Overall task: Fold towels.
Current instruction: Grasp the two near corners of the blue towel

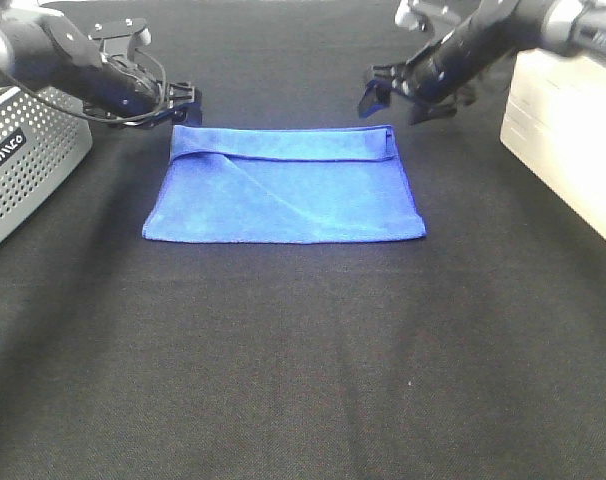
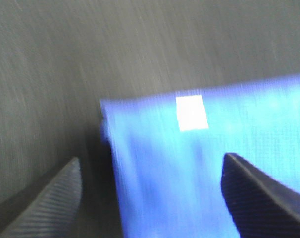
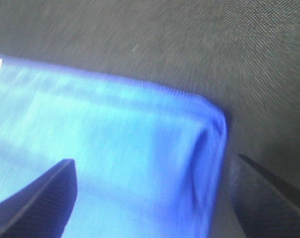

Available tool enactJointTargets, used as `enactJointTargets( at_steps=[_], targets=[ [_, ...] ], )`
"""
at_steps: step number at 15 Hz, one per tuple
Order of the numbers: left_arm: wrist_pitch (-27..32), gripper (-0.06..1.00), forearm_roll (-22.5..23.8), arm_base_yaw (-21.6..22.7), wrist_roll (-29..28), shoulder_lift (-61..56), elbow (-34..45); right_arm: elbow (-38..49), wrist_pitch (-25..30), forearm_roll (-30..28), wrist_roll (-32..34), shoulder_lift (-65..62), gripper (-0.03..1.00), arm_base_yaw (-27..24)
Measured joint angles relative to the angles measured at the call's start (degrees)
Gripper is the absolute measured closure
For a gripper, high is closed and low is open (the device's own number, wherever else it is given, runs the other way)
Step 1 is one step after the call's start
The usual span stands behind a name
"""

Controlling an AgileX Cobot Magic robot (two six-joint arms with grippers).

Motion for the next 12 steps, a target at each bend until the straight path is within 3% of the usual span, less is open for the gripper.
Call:
enactJointTargets(
  at_steps=[3, 4, 7, 8, 10, 11, 12],
  targets=[
    [12.1, 0.19, 1.3, 1.3, -0.2, -2.3, 0.0, -0.1, 10.1, -2.4, 2.1, -2.6, 0.19, 0.0],
    [19.2, 0.19, 1.4, 1.8, -1.5, -3.4, -0.1, -0.2, 14.7, -2.5, 5.2, -2.7, 0.19, 0.0],
    [28.3, 0.19, 1.1, 1.8, -2.4, -5.2, 0.6, -0.2, 23.1, -2.5, 9.2, -2.7, 0.19, 0.0],
    [28.6, 0.19, 0.9, 1.8, -2.9, -5.8, 1.6, -0.2, 24.4, -2.8, 10.1, -2.7, 0.2, 0.0],
    [27.3, 0.19, 0.4, 1.8, -3.7, -11.6, 11.2, 1.3, 24.6, -2.9, 11.7, -3.7, 0.23, 0.0],
    [27.3, 0.19, 0.4, 1.8, -3.7, -11.6, 11.2, 1.3, 24.6, -2.9, 11.7, -3.7, 0.23, 0.0],
    [22.9, 0.19, 0.3, 1.8, -3.8, -16.1, 20.8, 5.7, 24.6, -3.0, 11.9, -6.0, 0.25, 0.0]
  ],
)
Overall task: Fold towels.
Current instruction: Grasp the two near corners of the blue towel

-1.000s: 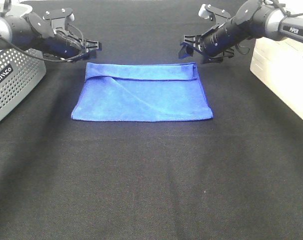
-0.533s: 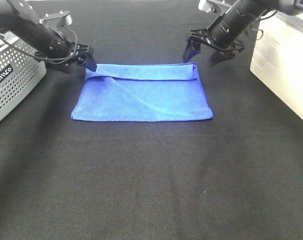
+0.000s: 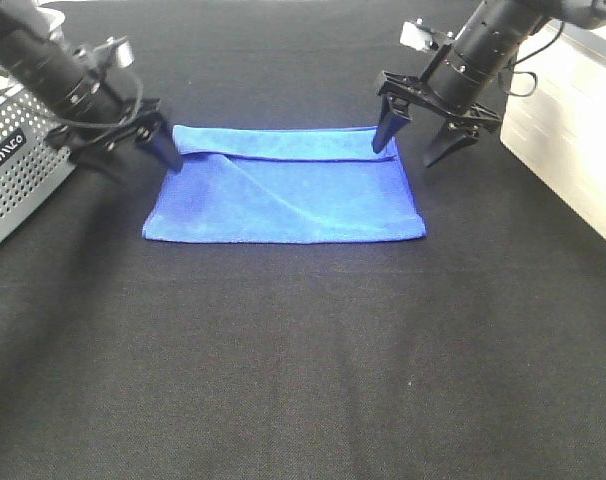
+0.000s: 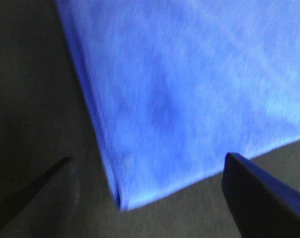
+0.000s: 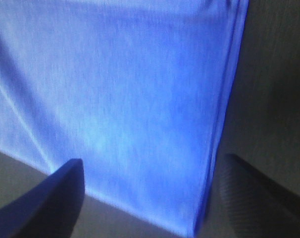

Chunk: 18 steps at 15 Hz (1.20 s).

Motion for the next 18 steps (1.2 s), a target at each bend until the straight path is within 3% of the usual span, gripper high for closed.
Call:
enactJointTargets(
  at_steps=[2, 4, 6, 9, 15, 17, 18],
  targets=[
    [-5.7, 0.19, -0.1, 0.0, -1.0, -4.9, 10.4, 11.6, -0.9, 0.0, -0.3, -5.8, 0.26, 0.0],
    [-8.1, 0.19, -0.1, 0.0, -1.2, -6.7, 15.7, 23.4, -8.5, 0.3, -0.9, -12.0, 0.27, 0.0],
    [-9.3, 0.19, -1.1, 0.0, -1.2, -6.9, 16.1, 31.1, -16.0, 0.6, -1.6, -16.0, 0.27, 0.0],
    [-12.8, 0.19, -3.4, -0.1, -1.3, -6.4, 16.2, 33.6, -20.5, 1.0, -3.4, -15.5, 0.27, 0.0],
    [-12.9, 0.19, -8.0, -1.7, 0.9, 1.3, 10.8, 32.4, -23.4, 7.2, -9.1, -9.1, 0.27, 0.0],
    [-12.7, 0.2, -8.3, -3.3, 0.7, 3.6, 7.2, 31.5, -24.3, 10.3, -10.5, -7.7, 0.36, 0.0],
    [-12.1, 0.26, -8.4, -3.4, -0.5, 4.5, 5.7, 31.5, -24.9, 11.2, -10.7, -7.2, 0.46, 0.0]
  ],
)
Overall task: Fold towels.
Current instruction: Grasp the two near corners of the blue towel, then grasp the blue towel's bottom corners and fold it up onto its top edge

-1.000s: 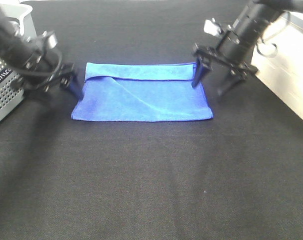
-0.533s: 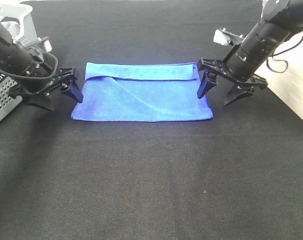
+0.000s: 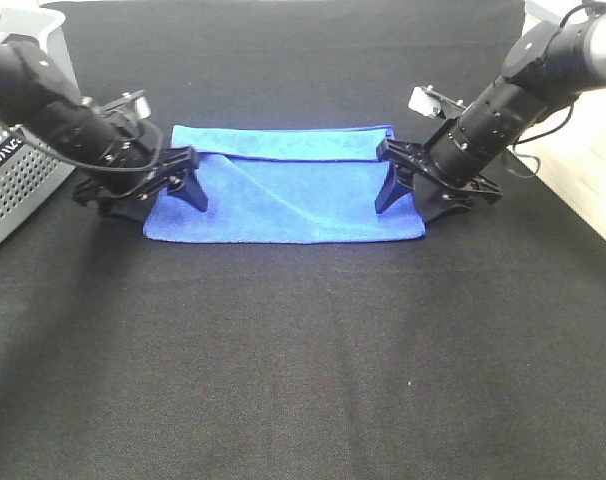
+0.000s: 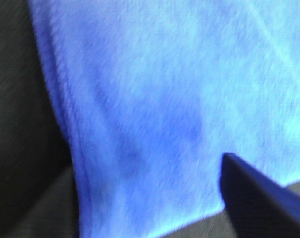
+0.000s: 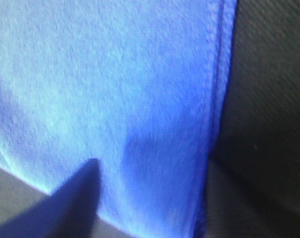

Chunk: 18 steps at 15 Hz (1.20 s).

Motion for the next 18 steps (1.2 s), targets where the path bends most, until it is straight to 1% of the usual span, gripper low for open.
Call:
enactJointTargets(
  at_steps=[1, 2, 3, 4, 5, 7, 9, 10, 11, 13, 14, 15, 16, 17, 18],
  targets=[
    [0.0, 0.26, 0.0, 0.0, 0.0, 0.0, 0.0, 0.0, 0.0, 0.0, 0.0, 0.0, 0.46, 0.0],
    [0.5, 0.38, -0.1, 0.0, -0.9, 0.6, -0.7, 0.0, -0.3, 0.1, -0.1, 0.3, 0.62, 0.0],
    [0.7, 0.56, 0.7, 0.1, -1.7, 1.0, -0.9, 0.0, -0.9, 0.1, -0.1, 0.5, 0.8, 0.0],
    [1.2, 0.83, 2.5, 0.1, -2.1, 1.3, -0.9, 0.1, -0.9, 0.1, 0.1, 0.8, 0.95, 0.0],
    [1.9, 0.92, 3.6, 0.1, -2.5, 1.3, -1.0, 0.1, -0.9, 0.1, 0.2, 0.8, 0.97, 0.0],
    [4.8, 0.94, 6.9, 0.1, -4.9, 0.6, -1.2, 0.1, 0.2, -0.3, 0.7, 0.3, 0.97, 0.0],
    [9.0, 0.94, 10.7, 0.1, -5.4, -1.2, -1.2, 0.1, 2.8, -1.8, 1.8, -1.3, 0.97, 0.0],
    [10.8, 0.94, 11.5, 0.1, -5.5, -2.6, -0.4, 0.2, 4.4, -2.0, 1.9, -2.1, 0.97, 0.0],
    [11.5, 0.94, 11.7, 0.1, -5.5, -4.6, 1.7, 1.8, 5.1, -2.1, 2.2, -3.7, 0.97, 0.0],
    [11.2, 0.94, 11.9, 0.0, -5.6, -8.1, 8.3, 7.7, 4.6, -2.1, 2.2, -7.7, 0.97, 0.0],
    [11.2, 0.94, 11.9, 0.0, -5.6, -8.1, 8.3, 7.7, 4.6, -2.1, 2.2, -7.7, 0.97, 0.0],
    [10.9, 0.94, 12.0, -0.1, -5.4, -10.3, 12.8, 11.9, 3.7, -2.1, 2.2, -10.0, 0.97, 0.0],
    [9.5, 0.94, 11.9, -0.2, -5.1, -14.4, 19.4, 16.8, 2.5, -1.9, 1.9, -12.2, 0.97, 0.1],
    [8.3, 0.94, 11.8, -0.3, -4.8, -17.1, 23.9, 23.9, 0.2, -1.6, 1.5, -15.8, 0.97, 0.8],
    [6.7, 0.94, 11.7, -0.3, -4.6, -19.1, 27.9, 28.0, -1.6, -1.4, 1.3, -17.8, 0.97, 1.7]
  ],
)
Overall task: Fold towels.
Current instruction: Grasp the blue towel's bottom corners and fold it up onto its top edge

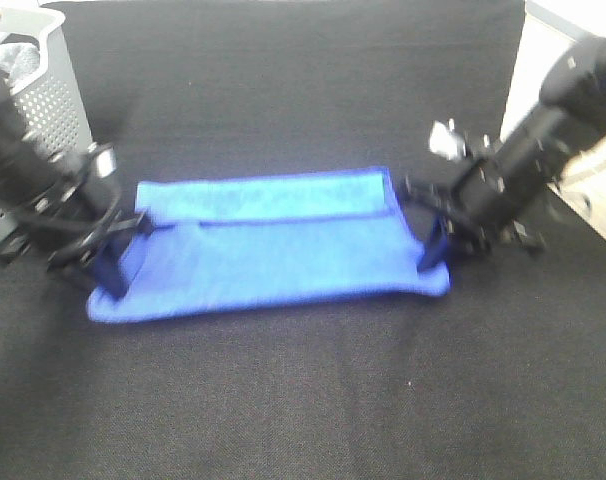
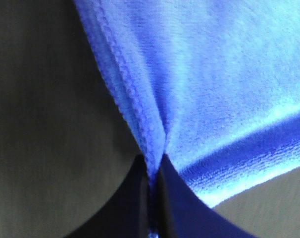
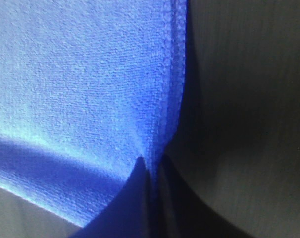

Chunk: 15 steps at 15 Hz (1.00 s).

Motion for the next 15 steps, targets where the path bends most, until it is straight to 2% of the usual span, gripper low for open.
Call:
enactJointTargets(
  at_steps=[2, 5, 9, 15],
  targets=[
    [-3.0, 0.94, -0.2, 0.0, 0.5, -3.0, 6.5, 5.4, -2.5, 0.2, -0.2, -3.0, 0.97, 2.3],
    [-4.2, 0.94, -0.2, 0.0, 1.3, -5.4, 7.8, 5.9, -4.4, 0.3, -0.6, -3.6, 0.97, 3.3],
    [-4.0, 0.94, 0.9, 0.1, -0.8, -6.0, 0.7, -0.2, -5.6, -0.7, -0.7, -3.5, 0.97, 3.3],
    [-3.0, 0.94, 3.3, 3.3, -4.5, 1.2, -17.1, -21.3, -2.6, -6.6, 3.3, 6.8, 0.97, 3.3]
  ],
)
